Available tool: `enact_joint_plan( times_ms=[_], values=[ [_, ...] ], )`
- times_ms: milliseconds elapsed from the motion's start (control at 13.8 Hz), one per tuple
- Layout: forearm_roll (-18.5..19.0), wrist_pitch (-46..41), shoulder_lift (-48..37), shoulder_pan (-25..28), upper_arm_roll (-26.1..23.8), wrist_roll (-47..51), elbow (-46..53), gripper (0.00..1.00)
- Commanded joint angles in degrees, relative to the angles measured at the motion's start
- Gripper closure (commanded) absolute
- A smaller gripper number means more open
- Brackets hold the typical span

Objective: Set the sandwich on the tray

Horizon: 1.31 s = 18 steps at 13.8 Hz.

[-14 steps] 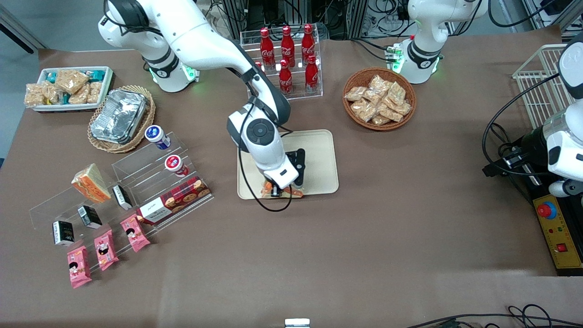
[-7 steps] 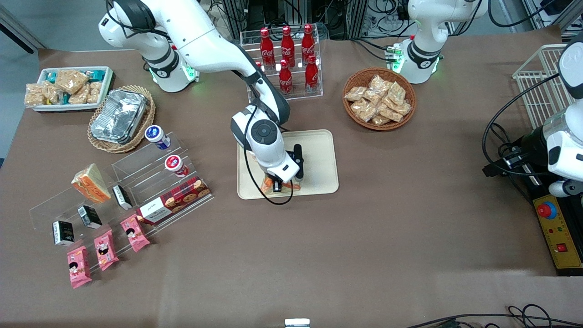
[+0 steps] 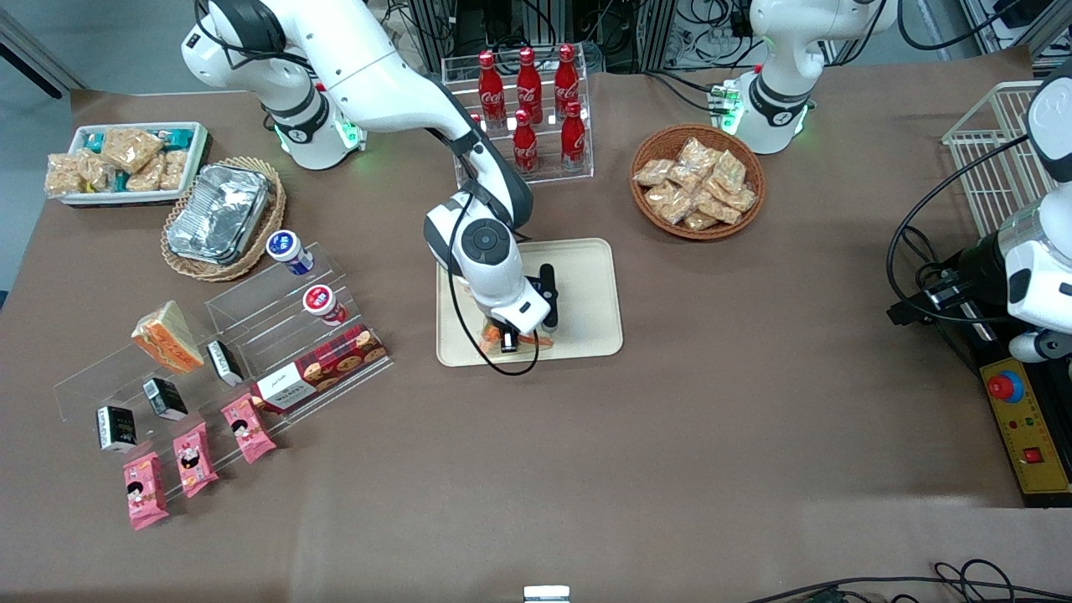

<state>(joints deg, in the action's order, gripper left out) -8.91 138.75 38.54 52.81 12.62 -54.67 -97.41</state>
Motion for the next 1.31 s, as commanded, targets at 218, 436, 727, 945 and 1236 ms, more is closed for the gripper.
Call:
enact_joint_plan(
  times_ms=[218,436,727,945,1236],
  values=[
    [-0.05,-14.09,-11.79,0.45,6.17,0.44,-0.85,0.01],
    [1.52,-23.58,-19.0,0.27,11.79,5.6,-0.59,0.01],
    [13.29,-32.29,-27.53,-4.71,11.82,17.11,1.34,0.01],
    [13.13,-36.52,-31.4,-13.76,8.92,19.07,2.23,0.01],
    [12.34,-38.45,-34.58,-24.75,8.03,21.27,2.58,0.01]
  ],
)
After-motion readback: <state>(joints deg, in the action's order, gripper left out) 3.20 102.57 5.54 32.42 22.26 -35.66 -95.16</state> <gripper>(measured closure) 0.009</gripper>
